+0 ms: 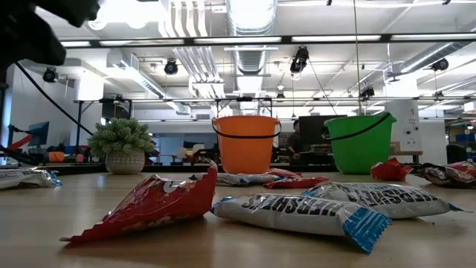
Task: Organize candy in baskets
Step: Put the brown chocolate bar into the black bucket
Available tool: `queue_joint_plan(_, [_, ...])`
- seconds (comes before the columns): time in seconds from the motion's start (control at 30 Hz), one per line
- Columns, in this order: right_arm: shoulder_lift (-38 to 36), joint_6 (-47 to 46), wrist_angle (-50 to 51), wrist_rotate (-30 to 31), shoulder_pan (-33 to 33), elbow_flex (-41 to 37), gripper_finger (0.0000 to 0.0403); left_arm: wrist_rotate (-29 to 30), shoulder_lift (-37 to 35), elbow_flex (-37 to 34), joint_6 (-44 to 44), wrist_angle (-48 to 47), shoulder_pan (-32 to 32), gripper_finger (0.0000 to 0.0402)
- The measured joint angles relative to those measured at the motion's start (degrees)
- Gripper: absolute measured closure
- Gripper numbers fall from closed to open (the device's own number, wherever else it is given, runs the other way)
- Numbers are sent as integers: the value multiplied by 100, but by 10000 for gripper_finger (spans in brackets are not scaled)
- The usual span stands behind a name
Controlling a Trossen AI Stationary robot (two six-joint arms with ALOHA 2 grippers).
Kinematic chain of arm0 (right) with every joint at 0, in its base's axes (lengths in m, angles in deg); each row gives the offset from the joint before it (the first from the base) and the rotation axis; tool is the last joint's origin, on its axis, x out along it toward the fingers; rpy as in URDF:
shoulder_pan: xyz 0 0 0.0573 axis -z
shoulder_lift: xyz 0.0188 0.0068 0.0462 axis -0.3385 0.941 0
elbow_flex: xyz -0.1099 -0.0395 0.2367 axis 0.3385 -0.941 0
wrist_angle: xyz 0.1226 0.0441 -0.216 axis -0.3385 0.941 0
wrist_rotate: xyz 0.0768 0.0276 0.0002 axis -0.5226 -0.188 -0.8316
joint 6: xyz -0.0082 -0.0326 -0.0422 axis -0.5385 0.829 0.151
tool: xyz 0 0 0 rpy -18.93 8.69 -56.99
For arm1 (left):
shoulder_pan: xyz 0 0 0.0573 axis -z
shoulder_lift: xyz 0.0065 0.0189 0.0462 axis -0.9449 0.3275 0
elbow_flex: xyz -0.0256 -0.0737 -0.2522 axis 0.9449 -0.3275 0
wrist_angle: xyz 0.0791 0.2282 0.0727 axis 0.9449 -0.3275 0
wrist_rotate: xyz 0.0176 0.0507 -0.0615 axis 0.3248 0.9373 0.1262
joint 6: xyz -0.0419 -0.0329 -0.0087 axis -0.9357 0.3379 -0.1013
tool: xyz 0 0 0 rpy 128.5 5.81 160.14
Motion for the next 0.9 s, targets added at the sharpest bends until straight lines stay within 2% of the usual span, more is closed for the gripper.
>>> queue_joint_plan(0.47, [-364,-329,0,-2,0,0,305,-141,451,-20,165,370,173,201])
queue_joint_plan(0.9, [-369,-354,-2,-21,0,0,305,-359,516,-511,93,1134,174,201])
